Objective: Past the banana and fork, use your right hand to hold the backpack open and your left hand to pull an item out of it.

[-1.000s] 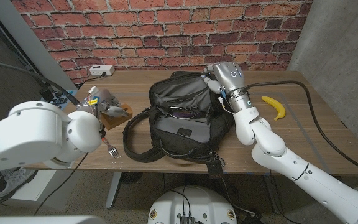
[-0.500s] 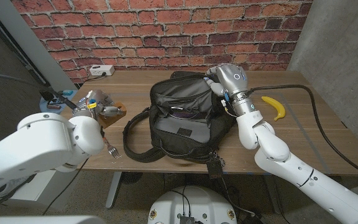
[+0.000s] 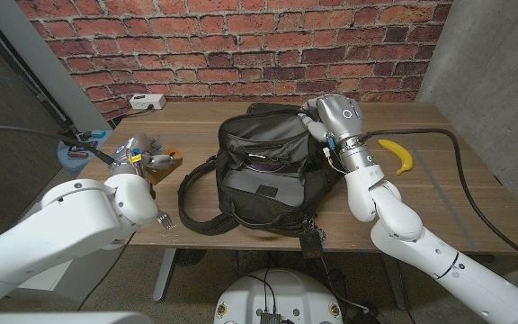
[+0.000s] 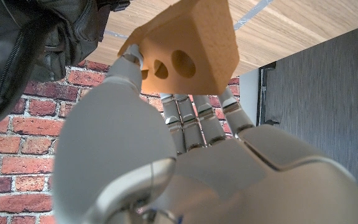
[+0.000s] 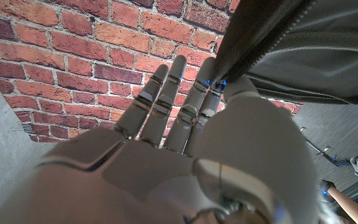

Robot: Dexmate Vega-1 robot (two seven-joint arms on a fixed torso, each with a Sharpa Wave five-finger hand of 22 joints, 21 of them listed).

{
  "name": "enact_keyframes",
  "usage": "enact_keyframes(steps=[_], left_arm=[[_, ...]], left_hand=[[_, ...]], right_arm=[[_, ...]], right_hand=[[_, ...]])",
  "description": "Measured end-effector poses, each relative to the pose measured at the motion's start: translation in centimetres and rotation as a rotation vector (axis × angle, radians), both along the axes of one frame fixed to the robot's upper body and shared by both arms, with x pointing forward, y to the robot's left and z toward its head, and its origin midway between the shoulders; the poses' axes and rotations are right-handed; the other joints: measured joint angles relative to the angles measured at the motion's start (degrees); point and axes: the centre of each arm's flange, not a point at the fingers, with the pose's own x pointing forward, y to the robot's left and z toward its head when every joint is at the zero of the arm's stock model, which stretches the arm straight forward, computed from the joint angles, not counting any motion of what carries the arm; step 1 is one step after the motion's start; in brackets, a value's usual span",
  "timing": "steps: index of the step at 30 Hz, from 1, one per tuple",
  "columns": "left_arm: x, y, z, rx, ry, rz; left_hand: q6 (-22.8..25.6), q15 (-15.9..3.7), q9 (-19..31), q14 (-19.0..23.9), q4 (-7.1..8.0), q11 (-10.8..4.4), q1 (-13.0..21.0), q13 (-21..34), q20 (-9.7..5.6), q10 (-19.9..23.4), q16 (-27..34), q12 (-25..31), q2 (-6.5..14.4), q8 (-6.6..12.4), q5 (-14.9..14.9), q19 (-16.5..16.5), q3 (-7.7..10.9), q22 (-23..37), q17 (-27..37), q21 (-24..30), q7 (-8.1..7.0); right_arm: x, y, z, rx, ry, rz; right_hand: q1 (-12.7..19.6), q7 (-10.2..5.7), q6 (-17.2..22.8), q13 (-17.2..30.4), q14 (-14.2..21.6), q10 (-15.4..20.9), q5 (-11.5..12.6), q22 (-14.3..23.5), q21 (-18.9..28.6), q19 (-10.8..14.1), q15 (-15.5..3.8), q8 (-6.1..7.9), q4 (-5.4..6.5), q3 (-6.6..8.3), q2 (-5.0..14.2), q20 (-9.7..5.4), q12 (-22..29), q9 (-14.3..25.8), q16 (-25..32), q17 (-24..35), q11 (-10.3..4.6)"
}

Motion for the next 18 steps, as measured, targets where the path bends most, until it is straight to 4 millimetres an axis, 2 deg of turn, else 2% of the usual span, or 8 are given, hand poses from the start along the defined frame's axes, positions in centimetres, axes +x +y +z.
enact_keyframes(steps=[18], left_arm=[[2.0,0.1,-0.2,-0.018,-0.063,-0.011]], left_hand=[[0.0,-0.30,-0.6,0.3,0.00,0.00,-0.3,0.4,-0.41,0.0,0.0,0.0,0.3,0.55,0.2,0.0,0.00,0.0,0.2,0.4,-0.21]], right_arm=[[-1.0,-0.4,-0.6,0.049,0.037,0.015]], right_hand=[[0.0,0.02,0.0,0.0,0.0,0.0,0.0,0.0,0.0,0.0,0.00,0.18,0.00,0.00,0.00,0.00,0.0,-0.1,-0.2,0.0,0.00]])
